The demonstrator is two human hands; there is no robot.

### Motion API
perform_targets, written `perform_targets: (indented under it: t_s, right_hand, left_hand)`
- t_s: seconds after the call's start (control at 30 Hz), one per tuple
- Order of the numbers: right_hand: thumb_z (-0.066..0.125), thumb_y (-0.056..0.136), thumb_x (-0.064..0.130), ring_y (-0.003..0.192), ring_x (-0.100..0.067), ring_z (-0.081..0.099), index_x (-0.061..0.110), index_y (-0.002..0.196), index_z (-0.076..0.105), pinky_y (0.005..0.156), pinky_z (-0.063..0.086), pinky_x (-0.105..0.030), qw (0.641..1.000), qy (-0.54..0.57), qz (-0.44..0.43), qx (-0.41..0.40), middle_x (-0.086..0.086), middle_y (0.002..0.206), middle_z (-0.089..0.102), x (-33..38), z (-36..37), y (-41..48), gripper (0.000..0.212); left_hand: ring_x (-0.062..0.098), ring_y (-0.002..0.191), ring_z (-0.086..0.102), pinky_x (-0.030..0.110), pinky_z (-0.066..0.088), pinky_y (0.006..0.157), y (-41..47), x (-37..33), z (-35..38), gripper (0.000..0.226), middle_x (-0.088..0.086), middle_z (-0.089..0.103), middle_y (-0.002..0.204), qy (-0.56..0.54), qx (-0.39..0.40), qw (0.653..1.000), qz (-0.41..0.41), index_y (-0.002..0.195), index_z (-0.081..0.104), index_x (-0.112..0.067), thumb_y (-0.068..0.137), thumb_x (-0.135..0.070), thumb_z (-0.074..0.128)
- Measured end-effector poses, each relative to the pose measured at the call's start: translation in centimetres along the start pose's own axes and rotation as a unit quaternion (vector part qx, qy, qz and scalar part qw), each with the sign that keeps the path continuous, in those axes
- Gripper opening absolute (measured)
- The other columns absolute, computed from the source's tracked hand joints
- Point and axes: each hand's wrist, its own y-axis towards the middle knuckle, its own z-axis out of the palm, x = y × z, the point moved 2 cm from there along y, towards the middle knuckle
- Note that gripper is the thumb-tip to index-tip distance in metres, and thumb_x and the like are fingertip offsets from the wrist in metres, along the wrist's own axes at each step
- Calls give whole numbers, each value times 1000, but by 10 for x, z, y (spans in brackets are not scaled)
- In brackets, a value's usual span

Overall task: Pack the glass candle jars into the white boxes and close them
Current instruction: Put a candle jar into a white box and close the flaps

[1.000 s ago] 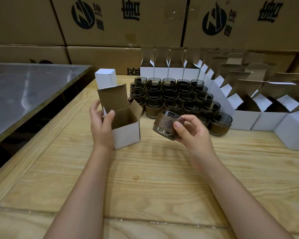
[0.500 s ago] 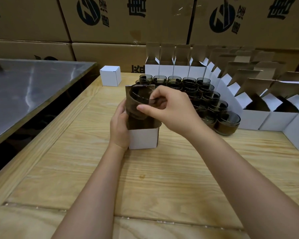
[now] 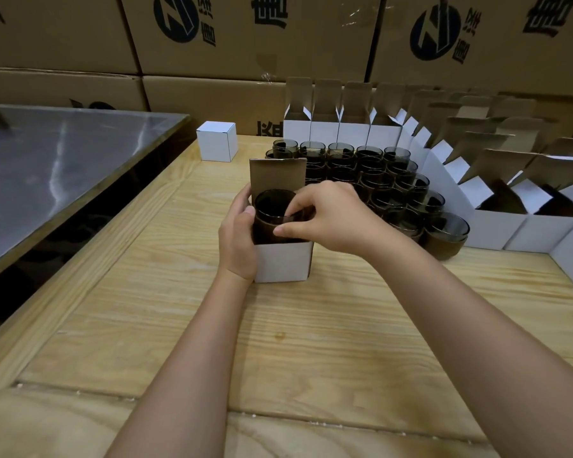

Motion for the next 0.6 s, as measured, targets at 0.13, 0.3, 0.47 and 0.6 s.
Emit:
perform_targets:
  t_s: [0.13,0.3,0.47,0.6]
  right_hand:
    - [66,85,39,107,-17,54,20,86,72,115,-12,-39,998,-39,-5,45,1,94,69,0,6,4,20]
    - [60,90,26,122,-18,44,9,88,75,113,-17,-37,996,-56,-11,64,-8,113,62,5,9,8,22]
    - [53,92,21,129,-24,28,4,91,73,110,-20,-30,994,-81,-20,73,-8,126,37,7,12,4,26]
    - [43,97,24,122,-22,42,4,95,72,108,-23,-30,987,-122,-39,97,-2,127,36,7,15,0,35]
  left_hand:
    - [33,128,47,59,36,104,0,1,1,81,21,52,134,19,0,1000,16,138,42,2,74,-48,36]
    - [33,124,50,60,38,101,0,0,1,78,19,55,131,15,-2,1000,18,137,44,0,75,-47,37]
    - [36,125,49,63,36,101,-3,-1,2,79,21,54,132,-3,4,1000,4,138,42,-1,75,-47,39]
    - [36,125,49,62,36,103,-3,-2,3,77,21,54,131,-18,3,1000,2,138,43,-1,75,-46,41]
